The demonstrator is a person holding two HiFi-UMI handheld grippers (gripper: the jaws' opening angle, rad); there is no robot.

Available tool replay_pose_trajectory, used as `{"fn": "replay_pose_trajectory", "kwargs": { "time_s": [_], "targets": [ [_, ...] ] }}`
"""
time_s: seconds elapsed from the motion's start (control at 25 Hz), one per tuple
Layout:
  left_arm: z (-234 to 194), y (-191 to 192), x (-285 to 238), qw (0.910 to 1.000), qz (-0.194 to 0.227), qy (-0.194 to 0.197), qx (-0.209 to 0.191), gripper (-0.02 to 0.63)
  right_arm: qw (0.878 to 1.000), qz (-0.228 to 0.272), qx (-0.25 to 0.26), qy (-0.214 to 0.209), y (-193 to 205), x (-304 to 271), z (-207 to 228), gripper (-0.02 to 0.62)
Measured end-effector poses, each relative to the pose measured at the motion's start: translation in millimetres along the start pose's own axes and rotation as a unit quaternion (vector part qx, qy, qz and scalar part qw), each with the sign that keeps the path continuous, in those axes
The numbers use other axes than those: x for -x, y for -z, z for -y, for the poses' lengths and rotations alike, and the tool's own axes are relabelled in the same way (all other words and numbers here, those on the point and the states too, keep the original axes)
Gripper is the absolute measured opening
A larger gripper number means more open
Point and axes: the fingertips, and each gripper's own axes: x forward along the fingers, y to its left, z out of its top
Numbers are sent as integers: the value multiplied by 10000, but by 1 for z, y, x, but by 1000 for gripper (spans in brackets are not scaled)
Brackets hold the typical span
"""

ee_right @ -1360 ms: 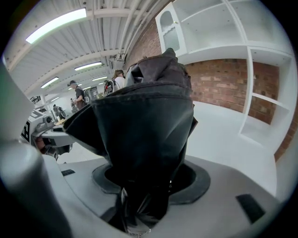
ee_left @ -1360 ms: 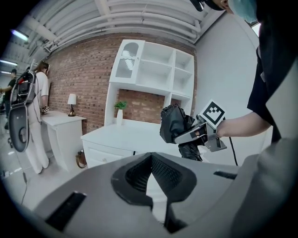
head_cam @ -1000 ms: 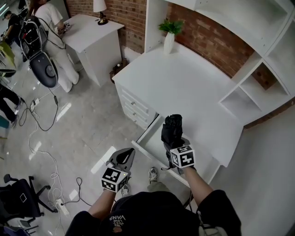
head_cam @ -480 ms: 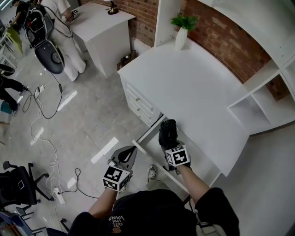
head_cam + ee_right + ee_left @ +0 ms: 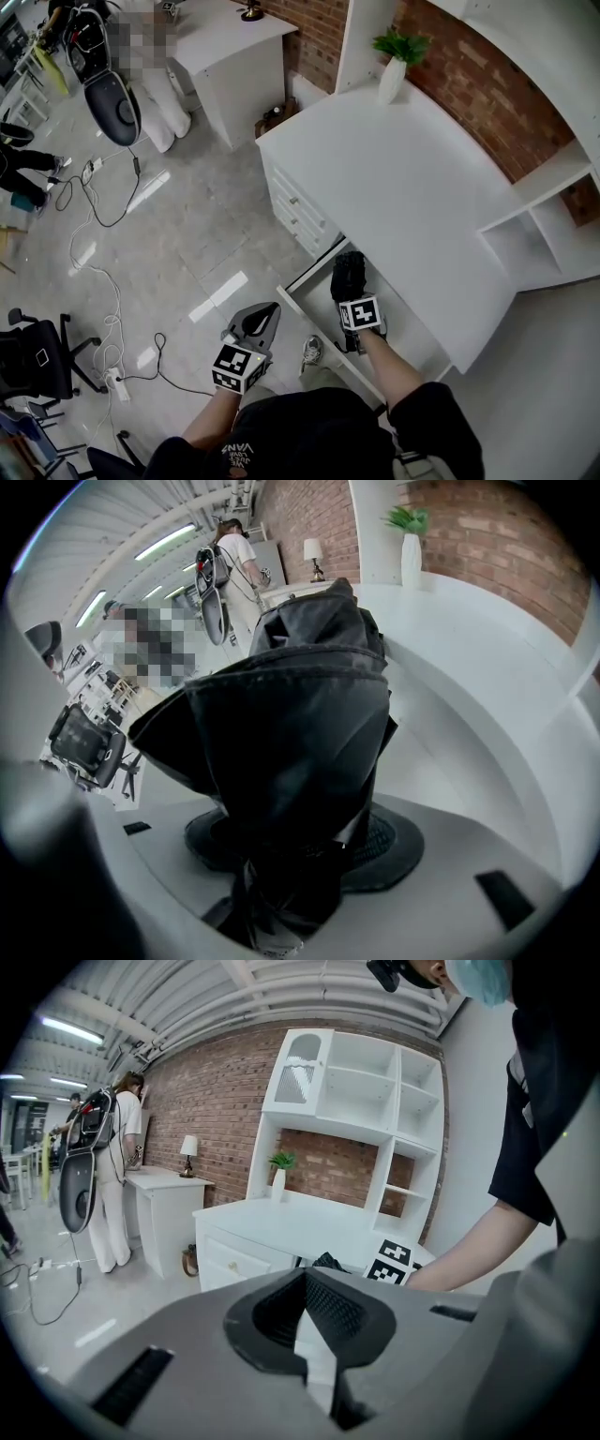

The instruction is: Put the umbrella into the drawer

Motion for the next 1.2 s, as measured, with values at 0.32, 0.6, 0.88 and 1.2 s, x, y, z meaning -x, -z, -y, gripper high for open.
{"fn": "replay_pose_trajectory", "kwargs": {
  "time_s": [0.32,0.6,0.88,1.2],
  "targets": [
    [-5,7,-1,9999,-58,-93,100,6,9982,-346,-475,128,9,-27,14,239],
    [-9,11,-2,9997,-135,-149,124,6,9959,-246,-832,268,2,-39,24,245],
    [-11,14,-1,9996,-199,-128,124,6,9906,-119,-1342,247,0,-45,28,259],
    [-9,13,-3,9998,-189,-40,106,6,9891,140,-1435,314,-4,-37,29,270]
  ]
}}
